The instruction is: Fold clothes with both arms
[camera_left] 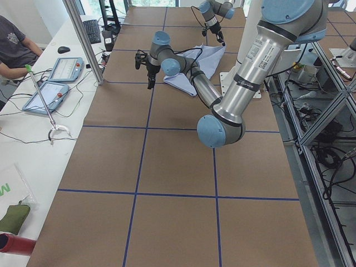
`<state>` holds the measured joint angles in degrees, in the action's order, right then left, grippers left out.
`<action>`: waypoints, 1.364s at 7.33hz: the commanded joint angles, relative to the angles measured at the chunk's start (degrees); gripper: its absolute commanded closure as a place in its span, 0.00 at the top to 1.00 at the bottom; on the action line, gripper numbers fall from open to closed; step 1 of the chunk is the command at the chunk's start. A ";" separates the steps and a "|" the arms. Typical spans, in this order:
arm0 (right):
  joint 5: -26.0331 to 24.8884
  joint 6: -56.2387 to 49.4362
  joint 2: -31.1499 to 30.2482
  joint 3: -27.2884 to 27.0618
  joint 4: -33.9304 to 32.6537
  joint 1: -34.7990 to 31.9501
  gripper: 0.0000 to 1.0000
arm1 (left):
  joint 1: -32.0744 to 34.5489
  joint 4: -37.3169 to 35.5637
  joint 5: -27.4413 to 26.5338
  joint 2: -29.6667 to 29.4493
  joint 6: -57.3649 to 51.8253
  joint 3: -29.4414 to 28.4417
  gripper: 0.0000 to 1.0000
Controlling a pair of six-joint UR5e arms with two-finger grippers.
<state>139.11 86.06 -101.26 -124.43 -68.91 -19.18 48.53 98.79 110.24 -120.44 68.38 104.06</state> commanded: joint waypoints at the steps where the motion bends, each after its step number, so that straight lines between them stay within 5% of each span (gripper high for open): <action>1: 0.20 5.24 -0.08 -0.29 0.00 1.17 0.63 | -0.45 0.00 -0.02 0.03 0.00 0.18 0.98; 2: 0.29 6.48 0.27 -0.29 0.00 -2.14 1.00 | -1.15 0.00 0.06 0.12 0.00 1.05 0.99; 4: -0.06 6.23 6.12 0.67 0.09 -11.43 1.00 | -7.09 0.00 0.33 2.47 3.31 4.03 0.99; 7: -0.50 5.44 14.83 1.99 0.00 -25.17 1.00 | -22.47 0.18 -0.72 2.66 23.05 6.50 0.98; 10: -4.89 5.09 19.43 2.96 -0.09 -27.05 1.00 | -32.68 0.18 -6.51 2.75 30.66 4.59 0.97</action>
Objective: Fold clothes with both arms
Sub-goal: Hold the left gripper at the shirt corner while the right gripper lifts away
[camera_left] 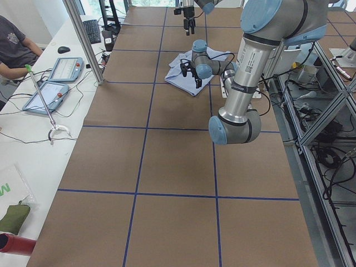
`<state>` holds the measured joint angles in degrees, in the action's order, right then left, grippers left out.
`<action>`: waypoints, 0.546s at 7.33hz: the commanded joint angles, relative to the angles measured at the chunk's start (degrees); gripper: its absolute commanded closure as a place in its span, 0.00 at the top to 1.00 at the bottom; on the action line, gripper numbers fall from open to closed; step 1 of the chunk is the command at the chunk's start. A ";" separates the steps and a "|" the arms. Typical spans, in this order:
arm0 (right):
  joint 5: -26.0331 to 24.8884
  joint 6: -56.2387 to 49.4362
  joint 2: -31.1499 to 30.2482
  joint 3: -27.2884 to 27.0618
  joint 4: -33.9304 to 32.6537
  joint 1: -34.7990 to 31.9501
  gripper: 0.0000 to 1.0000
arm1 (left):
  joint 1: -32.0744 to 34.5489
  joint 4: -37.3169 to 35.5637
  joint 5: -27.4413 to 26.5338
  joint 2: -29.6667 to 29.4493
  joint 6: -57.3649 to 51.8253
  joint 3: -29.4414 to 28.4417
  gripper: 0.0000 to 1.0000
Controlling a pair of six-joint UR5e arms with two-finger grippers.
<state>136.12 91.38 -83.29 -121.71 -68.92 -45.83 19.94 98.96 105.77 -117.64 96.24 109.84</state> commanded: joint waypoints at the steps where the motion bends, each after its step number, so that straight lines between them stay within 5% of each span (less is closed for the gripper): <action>1: -2.61 -0.32 1.55 0.15 0.02 -0.32 1.00 | -4.64 0.18 -3.01 -0.57 2.99 -3.73 0.96; 4: -3.14 -0.32 1.82 0.24 -0.07 -0.14 1.00 | -2.46 0.00 -3.55 -0.49 2.90 -4.46 0.89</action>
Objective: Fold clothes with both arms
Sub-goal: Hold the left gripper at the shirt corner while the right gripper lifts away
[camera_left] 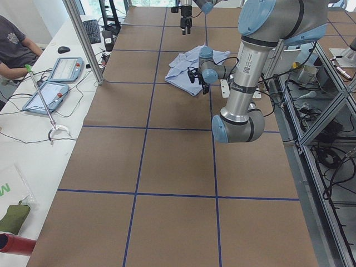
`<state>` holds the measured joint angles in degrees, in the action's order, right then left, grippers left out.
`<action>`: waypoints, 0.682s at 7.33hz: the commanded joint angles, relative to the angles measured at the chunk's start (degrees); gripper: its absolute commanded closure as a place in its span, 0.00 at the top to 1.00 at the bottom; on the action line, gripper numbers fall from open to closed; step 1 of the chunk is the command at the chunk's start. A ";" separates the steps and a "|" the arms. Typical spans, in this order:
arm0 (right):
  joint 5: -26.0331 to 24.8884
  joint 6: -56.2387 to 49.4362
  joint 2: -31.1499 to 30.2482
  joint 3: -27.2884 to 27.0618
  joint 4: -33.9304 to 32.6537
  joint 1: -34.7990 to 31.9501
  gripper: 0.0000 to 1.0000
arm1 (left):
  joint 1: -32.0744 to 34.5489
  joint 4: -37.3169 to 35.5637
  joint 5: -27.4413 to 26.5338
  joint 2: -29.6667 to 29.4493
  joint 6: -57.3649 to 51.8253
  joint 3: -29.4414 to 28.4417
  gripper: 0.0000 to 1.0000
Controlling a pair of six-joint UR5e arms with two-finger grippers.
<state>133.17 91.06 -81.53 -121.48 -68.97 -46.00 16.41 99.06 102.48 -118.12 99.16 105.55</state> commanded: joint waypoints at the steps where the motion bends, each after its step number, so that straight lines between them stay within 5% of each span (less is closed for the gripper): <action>1: -0.28 -0.01 -0.03 0.02 -0.03 0.03 1.00 | 1.95 -0.09 -0.35 0.08 -0.02 -0.16 0.86; 5: -0.98 -0.71 -0.03 0.89 -0.03 0.12 1.00 | 2.49 0.08 -1.41 -0.27 -0.02 -2.01 0.82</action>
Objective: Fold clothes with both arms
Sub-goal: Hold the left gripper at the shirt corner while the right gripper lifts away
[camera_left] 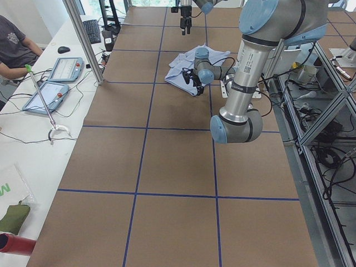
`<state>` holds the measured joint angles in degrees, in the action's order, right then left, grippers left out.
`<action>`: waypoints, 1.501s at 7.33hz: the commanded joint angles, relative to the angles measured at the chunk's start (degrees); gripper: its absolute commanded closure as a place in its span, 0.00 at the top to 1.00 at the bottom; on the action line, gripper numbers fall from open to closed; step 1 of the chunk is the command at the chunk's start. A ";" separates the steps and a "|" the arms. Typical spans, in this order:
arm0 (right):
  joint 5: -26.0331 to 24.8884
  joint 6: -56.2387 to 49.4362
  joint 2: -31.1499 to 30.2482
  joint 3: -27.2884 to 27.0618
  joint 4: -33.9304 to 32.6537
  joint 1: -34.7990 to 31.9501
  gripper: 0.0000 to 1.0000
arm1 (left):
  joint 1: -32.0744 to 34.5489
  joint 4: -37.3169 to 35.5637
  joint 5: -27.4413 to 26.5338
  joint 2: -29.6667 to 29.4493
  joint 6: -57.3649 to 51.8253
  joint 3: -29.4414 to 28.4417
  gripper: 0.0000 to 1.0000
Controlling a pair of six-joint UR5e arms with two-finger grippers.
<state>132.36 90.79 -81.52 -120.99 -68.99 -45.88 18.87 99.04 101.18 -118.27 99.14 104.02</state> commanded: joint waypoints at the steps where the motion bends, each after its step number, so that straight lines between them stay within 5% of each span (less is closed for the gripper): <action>1: -0.26 -1.04 -0.05 0.49 0.00 0.00 1.00 | -0.06 0.10 -0.11 -0.29 0.09 -0.74 0.79; 6: -0.43 -1.14 -0.05 0.84 0.00 -0.17 1.00 | -0.06 0.36 -0.02 -0.38 0.00 -0.92 0.48; 7: -0.43 -1.23 -0.05 1.02 0.00 -0.26 1.00 | -0.15 0.36 -0.02 -0.38 0.00 -0.92 0.37; 9: -0.43 -1.23 0.13 1.46 0.00 -0.26 1.00 | -0.06 0.36 -0.02 -0.38 0.09 -0.48 0.00; 11: -0.43 -1.58 0.04 1.98 0.00 -0.43 1.00 | 0.72 0.27 -0.02 -0.47 -0.43 0.83 0.00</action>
<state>131.92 89.44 -81.46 -119.38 -69.00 -46.24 19.06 99.35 101.16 -118.68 99.07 104.02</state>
